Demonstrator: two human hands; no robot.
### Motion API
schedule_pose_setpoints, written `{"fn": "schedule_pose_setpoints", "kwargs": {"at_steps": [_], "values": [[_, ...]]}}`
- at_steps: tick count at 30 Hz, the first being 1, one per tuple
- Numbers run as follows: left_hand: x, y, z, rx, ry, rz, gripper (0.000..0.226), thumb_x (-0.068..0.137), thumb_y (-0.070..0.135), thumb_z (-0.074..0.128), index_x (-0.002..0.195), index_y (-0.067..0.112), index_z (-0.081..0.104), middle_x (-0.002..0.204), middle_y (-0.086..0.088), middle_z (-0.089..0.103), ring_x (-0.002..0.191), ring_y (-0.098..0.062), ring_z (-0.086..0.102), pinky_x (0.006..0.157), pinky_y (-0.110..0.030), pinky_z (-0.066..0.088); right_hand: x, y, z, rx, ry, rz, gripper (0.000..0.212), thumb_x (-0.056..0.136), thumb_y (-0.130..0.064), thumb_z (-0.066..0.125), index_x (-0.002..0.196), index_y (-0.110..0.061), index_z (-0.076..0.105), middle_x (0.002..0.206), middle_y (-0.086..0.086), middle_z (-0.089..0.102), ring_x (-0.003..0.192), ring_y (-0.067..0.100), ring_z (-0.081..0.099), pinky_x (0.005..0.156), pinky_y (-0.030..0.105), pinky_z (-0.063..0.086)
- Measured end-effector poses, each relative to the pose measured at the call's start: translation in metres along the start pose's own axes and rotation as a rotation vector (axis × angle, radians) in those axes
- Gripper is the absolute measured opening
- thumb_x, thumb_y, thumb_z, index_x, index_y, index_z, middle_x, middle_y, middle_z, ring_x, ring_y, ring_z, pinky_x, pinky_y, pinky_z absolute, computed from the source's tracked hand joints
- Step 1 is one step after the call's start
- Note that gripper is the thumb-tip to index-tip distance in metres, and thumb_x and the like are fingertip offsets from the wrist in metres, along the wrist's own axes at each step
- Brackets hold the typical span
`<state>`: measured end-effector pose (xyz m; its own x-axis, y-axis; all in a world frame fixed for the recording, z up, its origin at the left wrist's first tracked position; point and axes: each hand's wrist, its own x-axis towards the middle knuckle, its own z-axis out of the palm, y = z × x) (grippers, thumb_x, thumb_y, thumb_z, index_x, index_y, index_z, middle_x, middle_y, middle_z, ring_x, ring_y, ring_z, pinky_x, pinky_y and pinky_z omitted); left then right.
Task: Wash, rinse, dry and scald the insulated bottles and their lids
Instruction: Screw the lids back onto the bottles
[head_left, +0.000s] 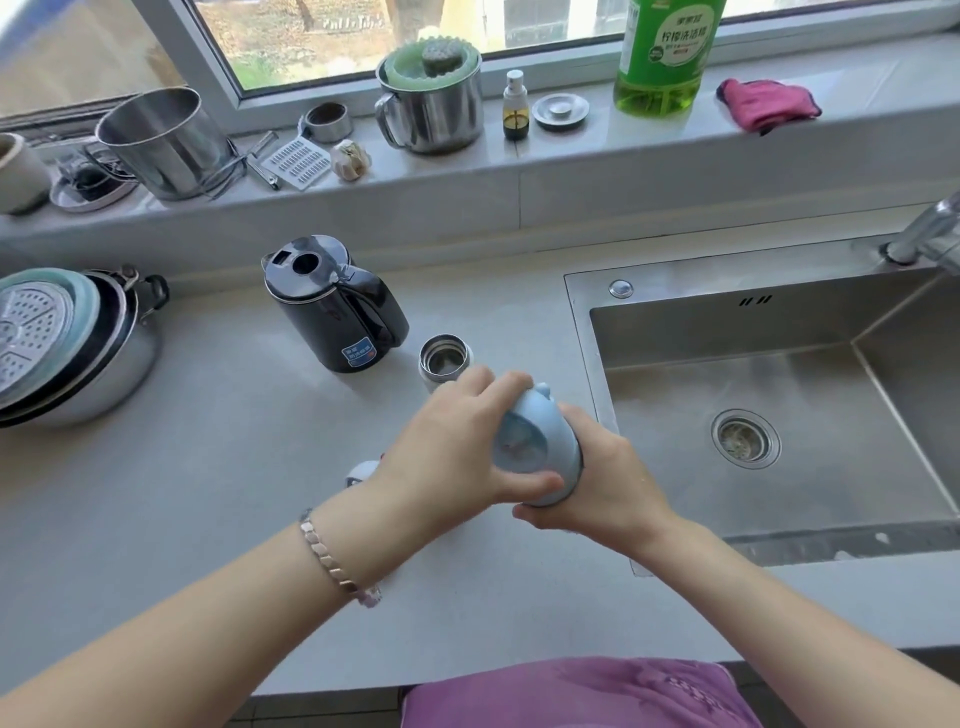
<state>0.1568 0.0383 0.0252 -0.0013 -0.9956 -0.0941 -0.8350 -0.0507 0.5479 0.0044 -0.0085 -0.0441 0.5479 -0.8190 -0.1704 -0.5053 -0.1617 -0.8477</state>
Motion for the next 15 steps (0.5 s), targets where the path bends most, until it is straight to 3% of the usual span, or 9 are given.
{"fn": "schedule_pose_setpoints", "kwargs": {"at_steps": [2,4,6,8,10,13,15], "values": [[0.001,-0.009,-0.010,-0.104,-0.136,0.142,0.069,0.067,0.037,0.074,0.129,0.042,0.044,0.120,0.018,0.045,0.114,-0.016,0.043,0.097,-0.028,0.039,-0.002,0.001,-0.001,-0.009,0.015,0.002,0.064,0.047,-0.026,0.089,0.088,-0.046,0.042,0.082,-0.020,0.056,0.074,0.001,0.056,0.063,0.024,0.049],[-0.001,-0.010,-0.015,-0.151,-0.242,0.084,0.075,0.074,0.036,0.072,0.130,0.057,0.028,0.127,0.031,0.036,0.122,-0.010,0.035,0.100,-0.022,0.032,-0.002,0.001,0.001,-0.016,0.024,0.012,0.064,0.047,-0.026,0.089,0.087,-0.043,0.042,0.082,-0.021,0.055,0.073,0.003,0.055,0.062,0.021,0.047],[-0.002,-0.001,0.001,-0.085,-0.086,-0.095,0.070,0.075,0.055,0.064,0.134,0.052,0.026,0.128,0.020,0.038,0.119,-0.013,0.038,0.097,-0.026,0.034,-0.002,0.000,0.007,-0.056,0.039,0.014,0.063,0.048,-0.029,0.088,0.092,-0.037,0.044,0.082,-0.018,0.054,0.073,0.007,0.053,0.062,0.021,0.043],[-0.002,0.009,0.015,0.042,0.096,-0.213,0.068,0.070,0.067,0.057,0.128,0.035,0.039,0.114,0.002,0.047,0.108,-0.019,0.045,0.090,-0.030,0.039,-0.001,-0.002,0.012,-0.098,0.046,0.031,0.064,0.049,-0.033,0.086,0.100,-0.029,0.048,0.086,-0.015,0.056,0.076,0.010,0.054,0.063,0.022,0.043],[0.001,0.005,0.016,0.006,0.152,-0.060,0.066,0.068,0.065,0.060,0.122,0.028,0.049,0.106,0.001,0.052,0.102,-0.018,0.045,0.089,-0.028,0.038,0.000,-0.002,0.010,-0.008,0.024,0.099,0.063,0.048,-0.029,0.087,0.100,-0.027,0.052,0.085,-0.013,0.060,0.074,0.008,0.058,0.062,0.026,0.049],[0.012,-0.017,-0.008,-0.105,-0.156,0.299,0.058,0.068,0.045,0.071,0.120,0.023,0.058,0.113,0.001,0.054,0.103,-0.008,0.045,0.092,-0.015,0.035,-0.001,0.000,0.000,0.169,-0.097,0.150,0.055,0.049,-0.013,0.088,0.085,-0.033,0.053,0.073,-0.014,0.060,0.061,-0.001,0.058,0.053,0.022,0.052],[0.016,-0.025,-0.018,-0.105,-0.273,0.373,0.054,0.070,0.029,0.078,0.120,0.022,0.059,0.123,0.001,0.052,0.111,0.005,0.043,0.093,-0.007,0.033,-0.001,0.001,-0.001,0.193,-0.124,0.142,0.056,0.049,-0.009,0.088,0.080,-0.038,0.051,0.070,-0.018,0.059,0.062,-0.006,0.058,0.055,0.016,0.049]]}}
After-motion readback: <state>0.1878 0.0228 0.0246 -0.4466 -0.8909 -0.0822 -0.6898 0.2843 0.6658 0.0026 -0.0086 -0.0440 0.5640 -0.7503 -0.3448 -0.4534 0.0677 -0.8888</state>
